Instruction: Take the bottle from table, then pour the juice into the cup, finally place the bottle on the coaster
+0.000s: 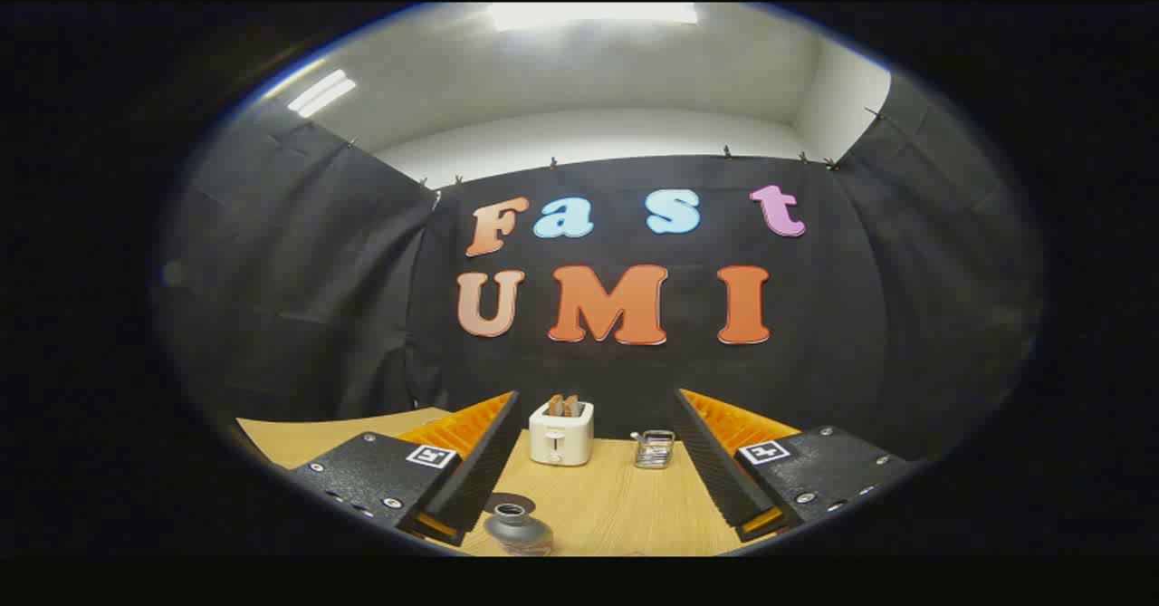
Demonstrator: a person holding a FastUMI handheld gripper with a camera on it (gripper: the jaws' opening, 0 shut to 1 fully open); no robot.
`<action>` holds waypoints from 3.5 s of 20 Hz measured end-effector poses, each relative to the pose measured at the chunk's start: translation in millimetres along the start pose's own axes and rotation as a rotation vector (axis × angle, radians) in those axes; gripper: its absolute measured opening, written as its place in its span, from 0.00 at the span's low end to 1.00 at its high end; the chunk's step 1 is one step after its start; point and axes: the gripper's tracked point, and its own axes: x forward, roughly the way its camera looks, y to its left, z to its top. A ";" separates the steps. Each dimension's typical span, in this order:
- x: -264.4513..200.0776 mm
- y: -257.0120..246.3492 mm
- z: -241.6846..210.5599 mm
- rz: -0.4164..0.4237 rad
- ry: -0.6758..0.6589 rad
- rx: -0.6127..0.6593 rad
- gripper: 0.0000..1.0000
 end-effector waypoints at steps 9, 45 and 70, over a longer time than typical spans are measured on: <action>1.8 6.8 -11.0 -0.003 0.025 -0.012 0.97; -24.9 59.5 -180.5 0.118 0.334 0.103 0.98; -47.8 68.7 -278.4 0.065 0.588 0.126 0.81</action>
